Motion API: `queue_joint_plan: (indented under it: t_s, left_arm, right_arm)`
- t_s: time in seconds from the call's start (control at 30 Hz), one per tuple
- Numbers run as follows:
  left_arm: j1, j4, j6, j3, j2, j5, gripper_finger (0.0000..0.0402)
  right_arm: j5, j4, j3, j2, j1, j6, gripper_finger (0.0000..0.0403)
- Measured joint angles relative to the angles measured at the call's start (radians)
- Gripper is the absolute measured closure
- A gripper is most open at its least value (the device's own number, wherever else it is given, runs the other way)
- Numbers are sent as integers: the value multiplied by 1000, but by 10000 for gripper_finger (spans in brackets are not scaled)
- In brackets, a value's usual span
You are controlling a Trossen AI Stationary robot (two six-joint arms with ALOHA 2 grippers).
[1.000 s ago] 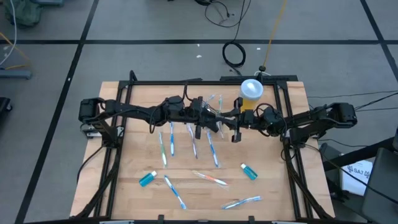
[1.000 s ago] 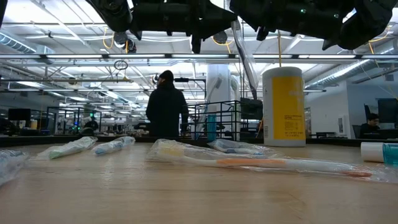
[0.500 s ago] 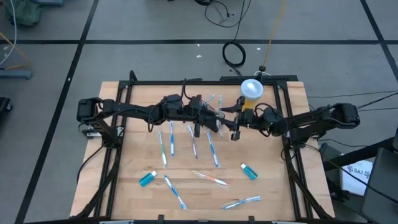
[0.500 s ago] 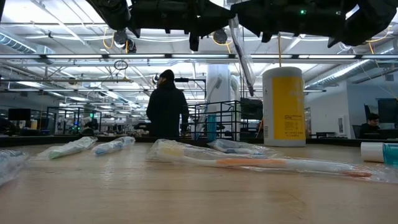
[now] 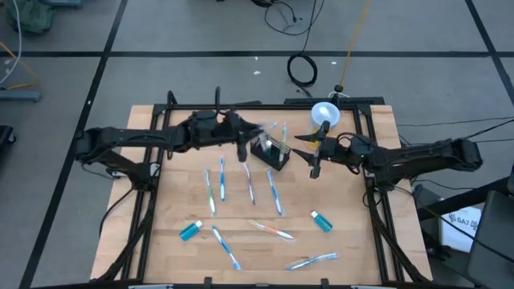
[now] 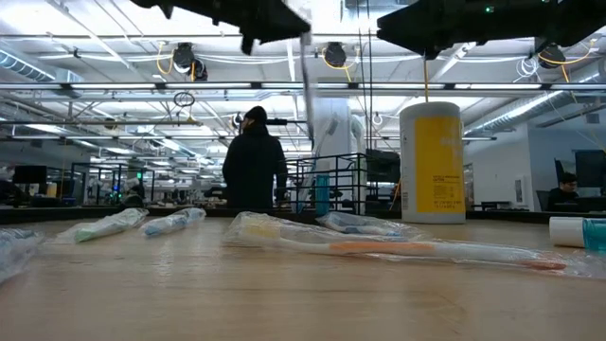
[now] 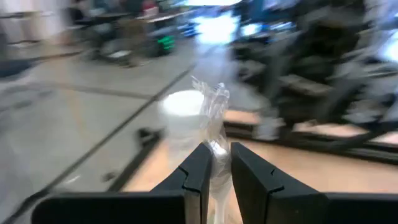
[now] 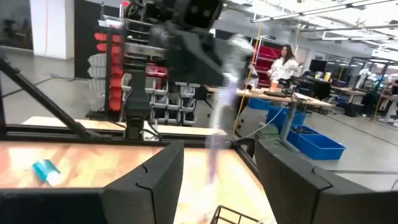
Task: Pick & Place toothbrushing station
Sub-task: Put the purple toothbrush into the black organizer
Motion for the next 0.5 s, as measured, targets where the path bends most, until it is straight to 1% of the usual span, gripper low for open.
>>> queue_joint_plan:
  t_s: [0.1,0.17,0.3,0.5]
  left_arm:
    - [4,-34,5,0,-4,-125,346]
    - [12,-39,4,0,5,-168,346]
    - [29,-47,-21,-1,45,-193,346]
    - [47,-38,-54,-1,133,-196,346]
  right_arm:
    - [0,-11,0,-10,0,0,212]
    - [0,-13,0,-8,0,-1,211]
    - [-1,-12,0,1,0,-32,212]
    - [-2,-11,0,7,0,-37,214]
